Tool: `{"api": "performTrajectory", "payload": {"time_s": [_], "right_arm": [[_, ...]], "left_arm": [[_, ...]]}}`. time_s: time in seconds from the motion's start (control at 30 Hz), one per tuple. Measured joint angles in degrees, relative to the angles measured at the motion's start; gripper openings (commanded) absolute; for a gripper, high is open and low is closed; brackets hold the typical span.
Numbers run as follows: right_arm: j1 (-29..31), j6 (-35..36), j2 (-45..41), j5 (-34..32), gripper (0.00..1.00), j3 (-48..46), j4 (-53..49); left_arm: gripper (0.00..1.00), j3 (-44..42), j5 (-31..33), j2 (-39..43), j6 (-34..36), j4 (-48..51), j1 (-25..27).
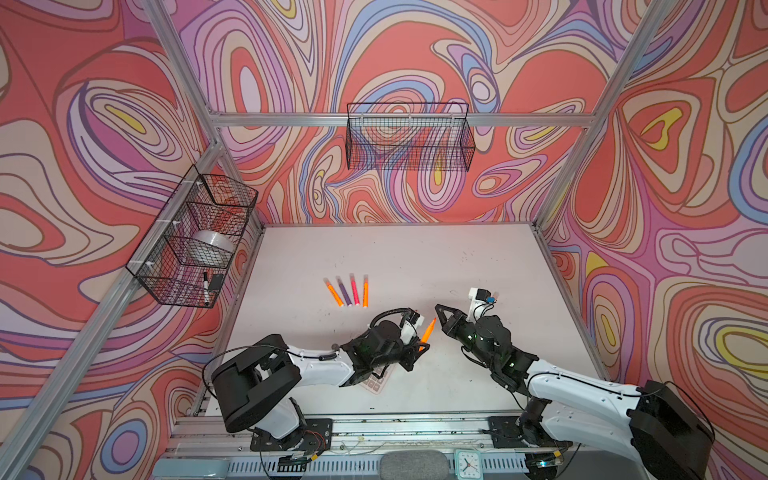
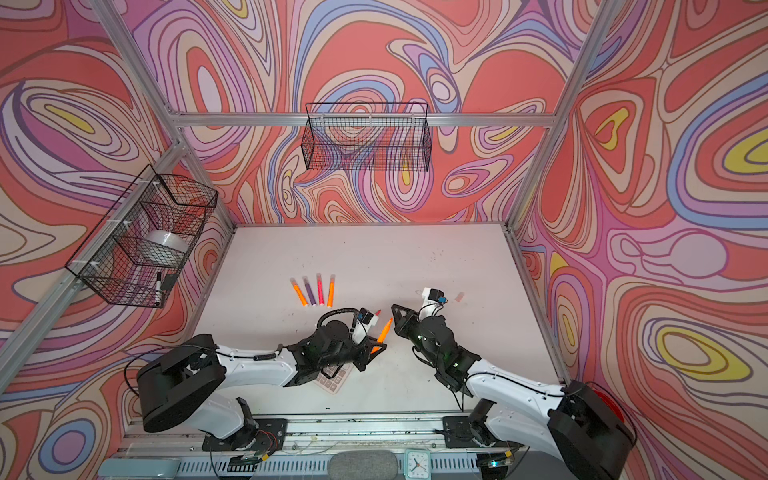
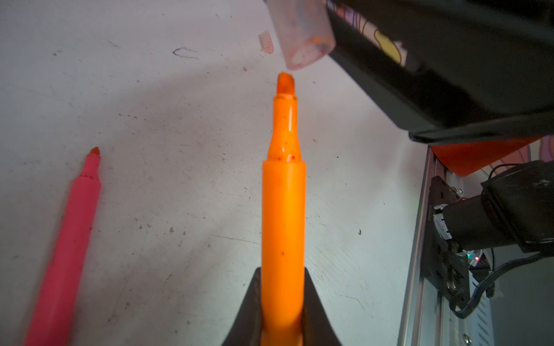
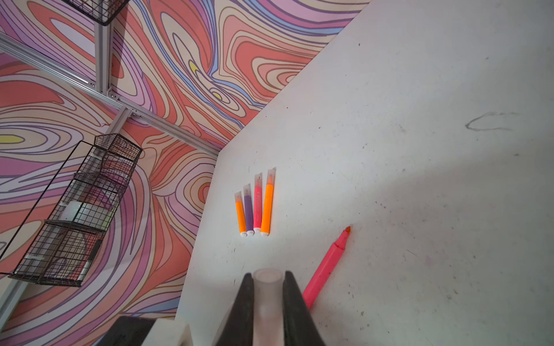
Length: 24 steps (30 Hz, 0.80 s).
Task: Insert the pens into the pen caps
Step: 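Align the held cap above the orange marker tip with the right gripper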
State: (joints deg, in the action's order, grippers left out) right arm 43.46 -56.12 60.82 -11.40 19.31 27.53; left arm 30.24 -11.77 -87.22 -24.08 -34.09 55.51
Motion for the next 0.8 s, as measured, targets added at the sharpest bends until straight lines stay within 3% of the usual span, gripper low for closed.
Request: {"api": "performTrajectory", "payload": {"time_s": [0.8], "right_arm": [[0.3, -1.0, 1.6, -1.3, 0.00, -1.4, 4.2]], "left_arm": [[0.00, 0.0, 0.2, 0.0, -0.7, 0.0, 0.0]]}}
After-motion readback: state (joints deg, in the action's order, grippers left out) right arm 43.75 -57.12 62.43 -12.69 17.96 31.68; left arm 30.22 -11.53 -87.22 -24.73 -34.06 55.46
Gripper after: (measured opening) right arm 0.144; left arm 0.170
